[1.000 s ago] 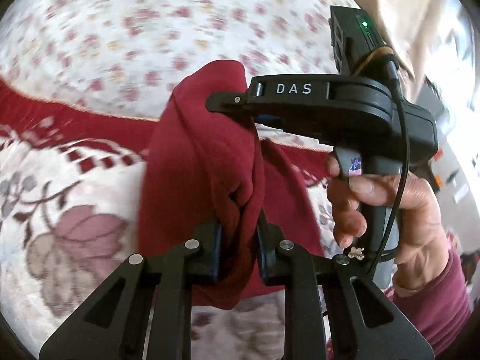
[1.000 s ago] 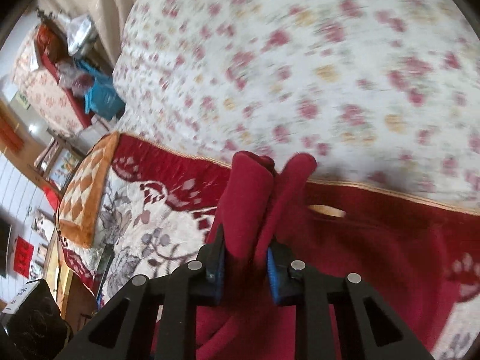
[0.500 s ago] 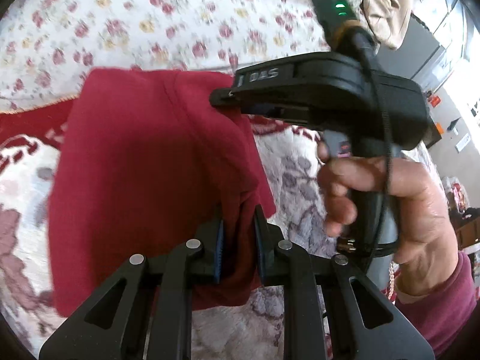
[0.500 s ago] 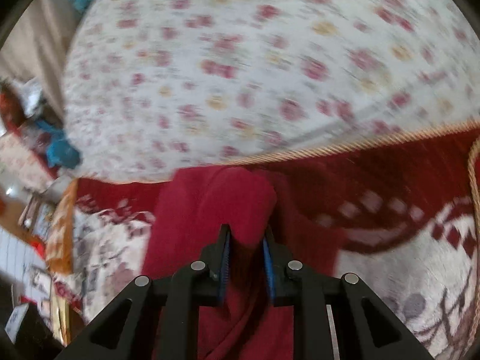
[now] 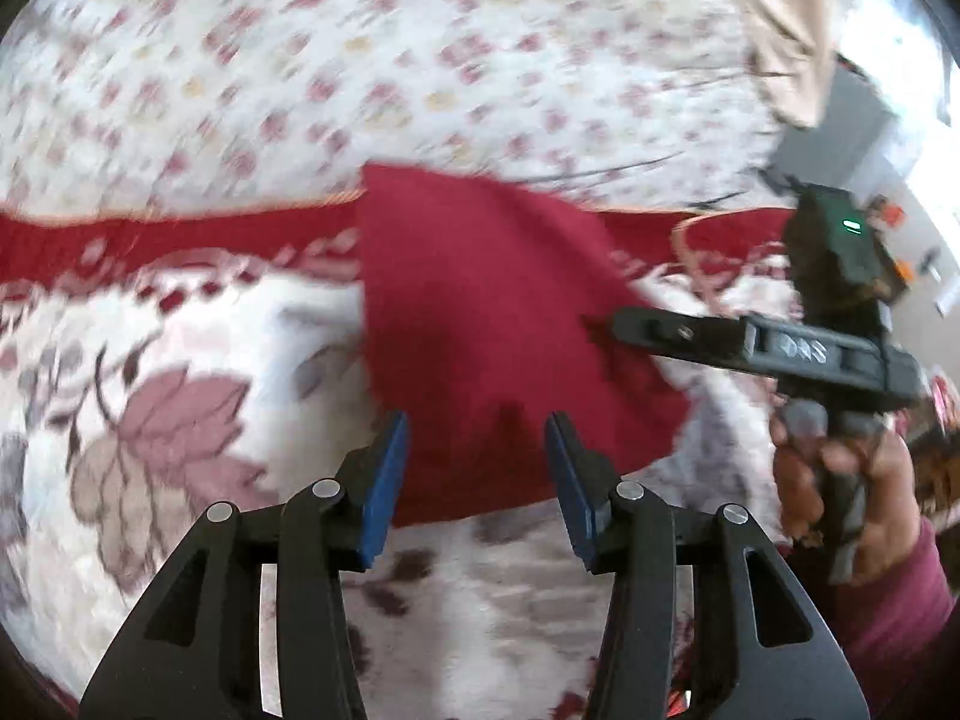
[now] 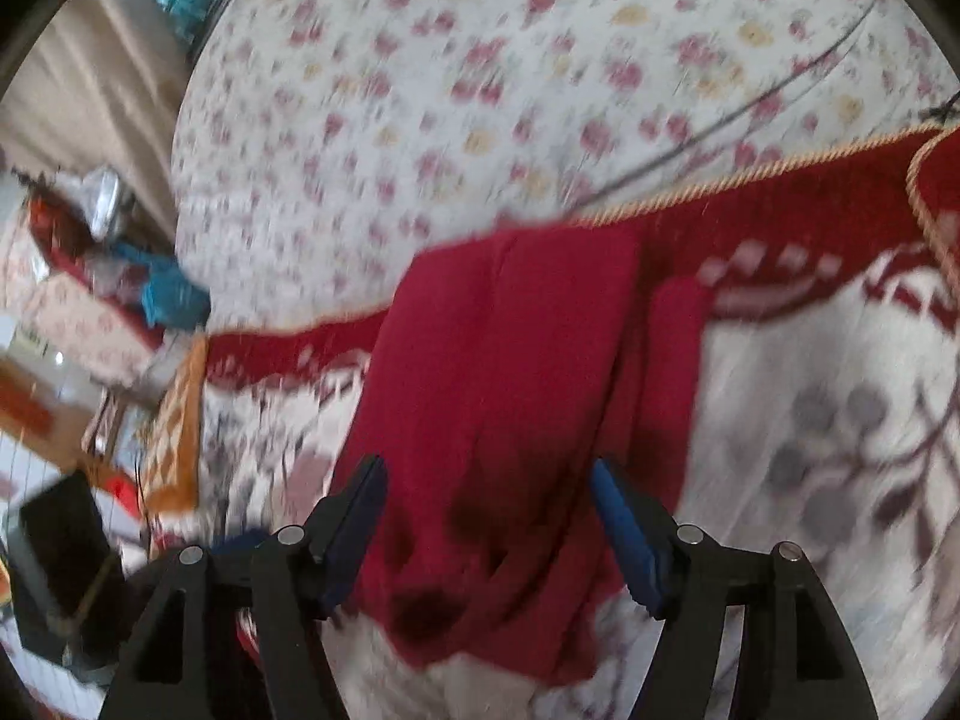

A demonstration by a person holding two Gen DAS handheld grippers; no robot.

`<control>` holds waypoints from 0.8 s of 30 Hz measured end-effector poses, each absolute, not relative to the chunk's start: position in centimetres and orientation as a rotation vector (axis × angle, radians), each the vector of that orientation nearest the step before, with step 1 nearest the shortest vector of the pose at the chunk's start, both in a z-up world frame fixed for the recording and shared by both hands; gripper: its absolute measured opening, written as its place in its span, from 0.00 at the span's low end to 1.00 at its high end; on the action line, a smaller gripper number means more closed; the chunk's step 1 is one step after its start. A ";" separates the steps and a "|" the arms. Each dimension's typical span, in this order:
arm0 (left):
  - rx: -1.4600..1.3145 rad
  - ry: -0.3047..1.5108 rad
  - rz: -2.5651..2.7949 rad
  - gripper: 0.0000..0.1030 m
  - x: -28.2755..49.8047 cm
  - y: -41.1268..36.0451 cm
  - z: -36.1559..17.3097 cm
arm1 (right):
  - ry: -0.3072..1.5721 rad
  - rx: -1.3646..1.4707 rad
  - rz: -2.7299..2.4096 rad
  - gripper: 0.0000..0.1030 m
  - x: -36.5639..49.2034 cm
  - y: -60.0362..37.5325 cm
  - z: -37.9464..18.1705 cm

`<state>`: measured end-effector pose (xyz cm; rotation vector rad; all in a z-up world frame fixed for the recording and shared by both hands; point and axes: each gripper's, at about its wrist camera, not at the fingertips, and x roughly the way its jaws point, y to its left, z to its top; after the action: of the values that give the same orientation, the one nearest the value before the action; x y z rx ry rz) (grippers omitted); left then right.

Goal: Fold small clothes

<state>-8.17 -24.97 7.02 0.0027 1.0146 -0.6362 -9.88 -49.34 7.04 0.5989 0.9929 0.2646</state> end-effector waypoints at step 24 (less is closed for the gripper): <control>0.111 0.941 -0.493 0.45 -7.6 -26.2 4.7 | 0.930 0.481 0.040 0.61 -8.5 -48.5 7.0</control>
<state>-7.56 -26.20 4.66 0.1115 0.9406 -0.4925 -8.45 -48.48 7.04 0.4811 0.9302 0.0403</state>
